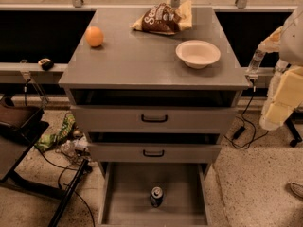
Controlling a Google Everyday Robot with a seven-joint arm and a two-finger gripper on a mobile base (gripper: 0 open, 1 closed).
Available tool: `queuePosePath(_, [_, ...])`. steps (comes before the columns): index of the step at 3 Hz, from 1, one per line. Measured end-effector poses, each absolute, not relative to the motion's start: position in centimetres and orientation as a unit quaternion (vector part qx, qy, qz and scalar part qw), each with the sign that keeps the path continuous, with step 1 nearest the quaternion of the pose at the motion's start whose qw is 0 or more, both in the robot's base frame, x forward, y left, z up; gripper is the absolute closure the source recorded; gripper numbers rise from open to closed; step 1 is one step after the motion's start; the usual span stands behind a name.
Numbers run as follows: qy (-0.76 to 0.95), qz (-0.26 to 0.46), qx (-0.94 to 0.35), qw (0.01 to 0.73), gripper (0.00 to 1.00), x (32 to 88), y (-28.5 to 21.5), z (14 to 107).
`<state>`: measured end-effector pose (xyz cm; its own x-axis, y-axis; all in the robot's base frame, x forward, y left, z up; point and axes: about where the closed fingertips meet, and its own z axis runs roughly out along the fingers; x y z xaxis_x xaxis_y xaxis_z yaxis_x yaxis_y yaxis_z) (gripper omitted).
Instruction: Pick pepsi can from bottom drawer and place on counter
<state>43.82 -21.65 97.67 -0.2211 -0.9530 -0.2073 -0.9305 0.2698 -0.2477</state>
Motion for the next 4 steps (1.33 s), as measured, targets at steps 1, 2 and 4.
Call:
queuePosePath(1, [0.782,-0.041,-0.601,0.163,0.0,43.8,-21.8,98.4])
queuePosePath(2, [0.784,-0.062,-0.591,0.177,0.0,43.7,-22.3,100.8])
queuePosePath(4, [0.781,0.013,-0.573,0.249,0.0,42.6,-25.1,92.8])
